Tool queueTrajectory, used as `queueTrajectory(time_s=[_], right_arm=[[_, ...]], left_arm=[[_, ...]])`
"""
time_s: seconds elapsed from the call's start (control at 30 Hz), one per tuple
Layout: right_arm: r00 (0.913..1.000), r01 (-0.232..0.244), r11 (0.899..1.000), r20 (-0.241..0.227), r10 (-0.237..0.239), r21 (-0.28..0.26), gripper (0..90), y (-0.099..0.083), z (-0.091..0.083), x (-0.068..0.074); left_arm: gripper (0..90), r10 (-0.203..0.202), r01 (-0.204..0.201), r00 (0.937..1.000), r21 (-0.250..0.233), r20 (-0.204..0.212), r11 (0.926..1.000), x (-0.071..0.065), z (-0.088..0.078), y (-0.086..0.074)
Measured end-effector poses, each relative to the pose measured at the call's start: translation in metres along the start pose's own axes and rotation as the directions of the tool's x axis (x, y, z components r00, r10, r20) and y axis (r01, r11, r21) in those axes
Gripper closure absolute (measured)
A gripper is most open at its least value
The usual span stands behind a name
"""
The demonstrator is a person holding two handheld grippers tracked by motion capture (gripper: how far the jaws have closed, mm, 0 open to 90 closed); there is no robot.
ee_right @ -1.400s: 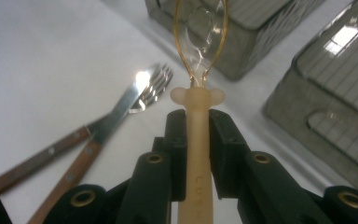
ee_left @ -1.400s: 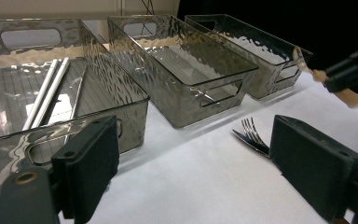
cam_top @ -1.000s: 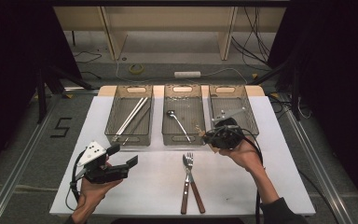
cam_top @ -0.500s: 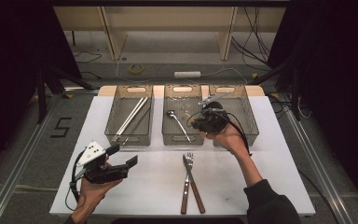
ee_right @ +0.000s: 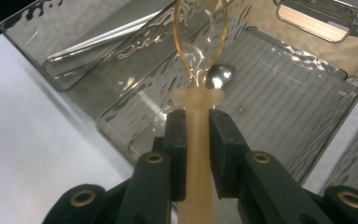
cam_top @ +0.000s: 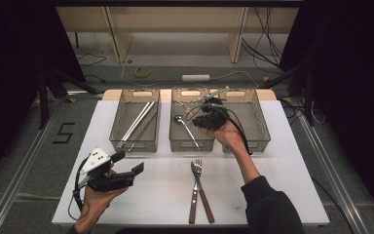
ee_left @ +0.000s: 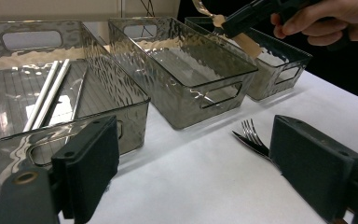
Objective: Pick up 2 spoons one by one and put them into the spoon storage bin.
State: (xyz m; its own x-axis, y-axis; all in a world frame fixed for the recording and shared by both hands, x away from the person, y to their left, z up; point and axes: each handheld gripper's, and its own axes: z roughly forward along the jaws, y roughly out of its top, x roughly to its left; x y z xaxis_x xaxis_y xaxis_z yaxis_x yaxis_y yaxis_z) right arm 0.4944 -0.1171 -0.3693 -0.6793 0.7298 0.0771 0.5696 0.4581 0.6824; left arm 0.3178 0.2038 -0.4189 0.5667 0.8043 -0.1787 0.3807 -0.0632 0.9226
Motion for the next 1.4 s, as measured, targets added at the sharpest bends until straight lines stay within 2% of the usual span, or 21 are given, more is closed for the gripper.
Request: queueTrajectory(time_s=[0.33, 0.6, 1.4], right_arm=[[0.9996, -0.021, 1.000, 0.018, 0.021, 0.012, 78.8, 0.010, 0.020, 0.001], [0.9991, -0.031, 0.999, 0.031, 0.030, 0.034, 78.8, 0.011, 0.034, 0.001], [0.9983, -0.045, 0.995, 0.042, 0.041, 0.089, 78.4, 0.007, 0.056, 0.002]], left_arm=[[15.5, 0.001, -0.001, 1.0000, 0.000, 0.001, 1.0000, 0.000, 0.000, 0.000], [15.5, 0.000, 0.000, 1.0000, -0.002, 0.001, 1.0000, 0.000, -0.001, 0.000], [15.5, -0.001, 0.001, 1.0000, -0.003, 0.001, 1.0000, 0.000, -0.001, 0.000]])
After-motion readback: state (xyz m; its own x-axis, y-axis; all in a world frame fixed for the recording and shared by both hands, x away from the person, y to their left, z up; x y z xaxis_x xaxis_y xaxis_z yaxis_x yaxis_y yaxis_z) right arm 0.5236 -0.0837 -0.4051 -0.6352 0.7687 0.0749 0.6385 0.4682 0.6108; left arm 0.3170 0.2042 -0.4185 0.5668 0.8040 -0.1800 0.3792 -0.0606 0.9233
